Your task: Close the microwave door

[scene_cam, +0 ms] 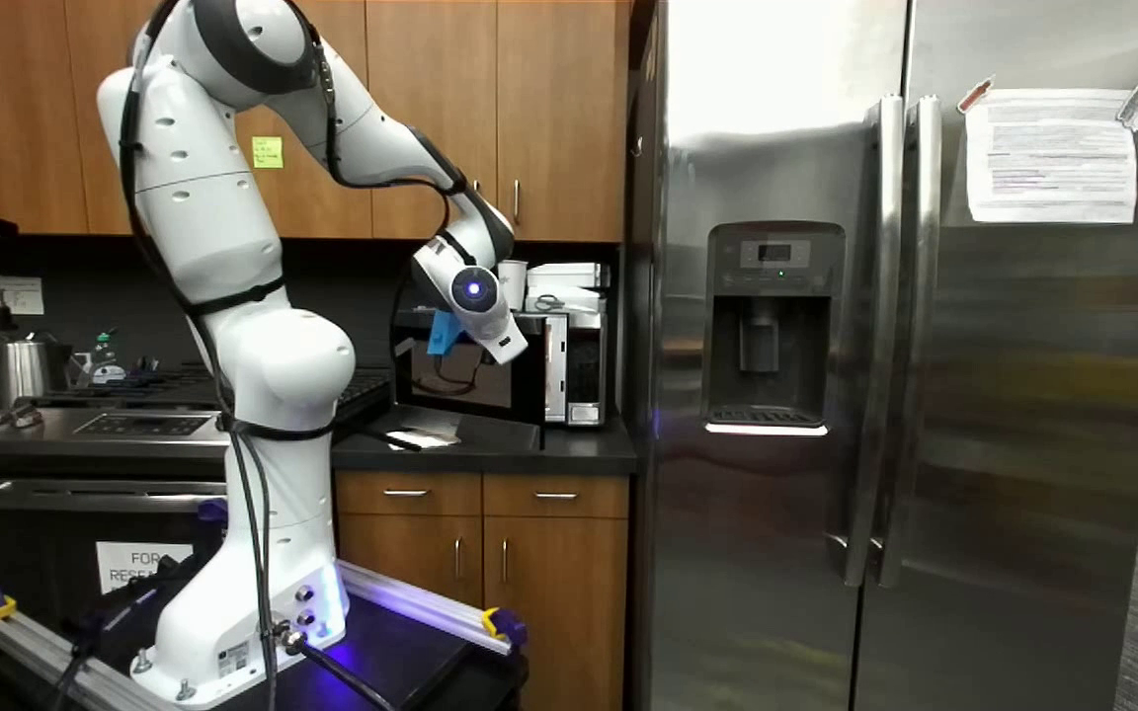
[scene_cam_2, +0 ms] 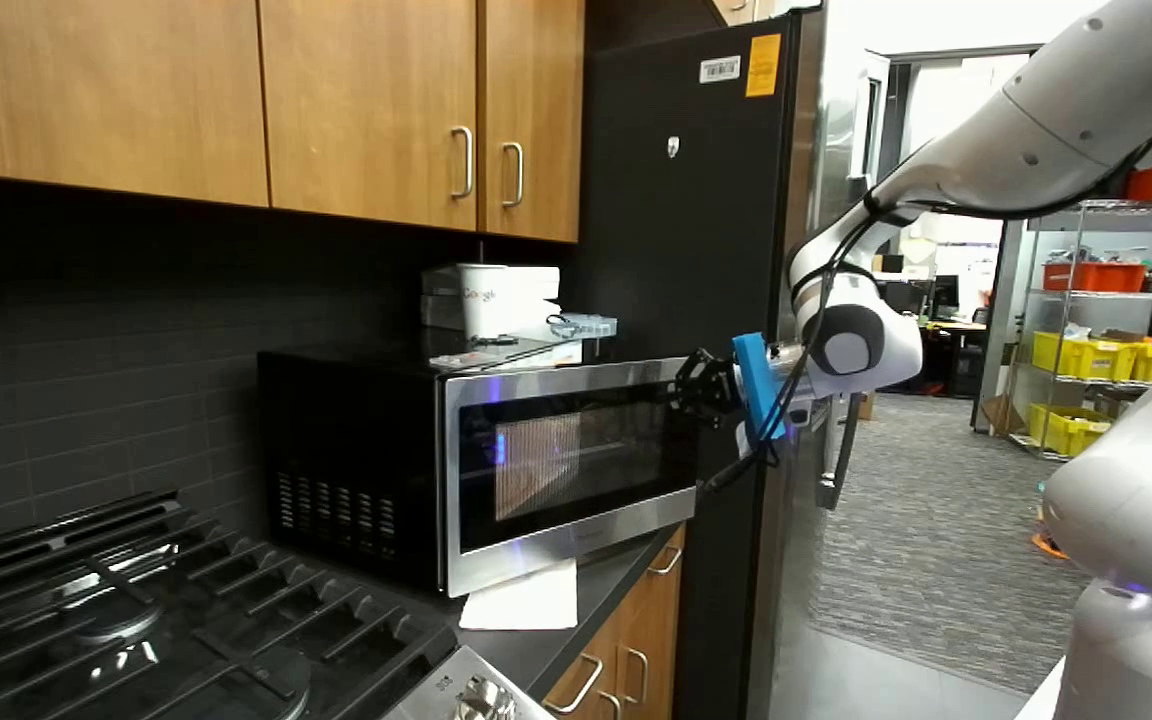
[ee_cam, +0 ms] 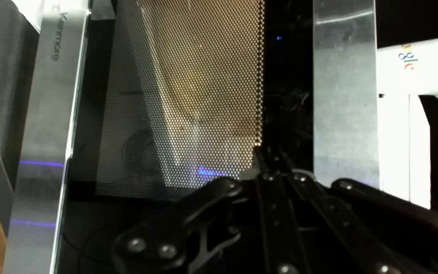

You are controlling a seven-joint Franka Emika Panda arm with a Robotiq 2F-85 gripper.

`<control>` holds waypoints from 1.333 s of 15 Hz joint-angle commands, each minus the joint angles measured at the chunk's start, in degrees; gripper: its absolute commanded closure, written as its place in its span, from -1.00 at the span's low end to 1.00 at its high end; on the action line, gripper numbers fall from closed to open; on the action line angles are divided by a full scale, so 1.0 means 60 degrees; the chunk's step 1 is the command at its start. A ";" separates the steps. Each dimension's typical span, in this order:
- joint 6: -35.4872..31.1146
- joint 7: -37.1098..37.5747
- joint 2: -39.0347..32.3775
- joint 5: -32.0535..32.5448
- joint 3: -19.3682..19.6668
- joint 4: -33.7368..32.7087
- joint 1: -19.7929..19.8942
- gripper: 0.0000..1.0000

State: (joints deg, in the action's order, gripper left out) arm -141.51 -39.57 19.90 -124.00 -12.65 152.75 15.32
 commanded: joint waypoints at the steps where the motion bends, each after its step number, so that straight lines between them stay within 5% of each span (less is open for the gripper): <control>1: -0.0868 -0.0271 -0.0351 -0.0467 0.0362 -0.0656 -0.0416 1.00; 9: -0.1136 -0.0362 -0.1554 -0.1612 0.0437 -0.2005 -0.0967 1.00; 20: -0.1833 0.0196 -0.3406 -0.1252 0.0963 -0.4491 -0.2072 1.00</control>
State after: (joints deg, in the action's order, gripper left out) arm -150.35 -39.54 2.71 -132.03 -8.73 130.55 5.32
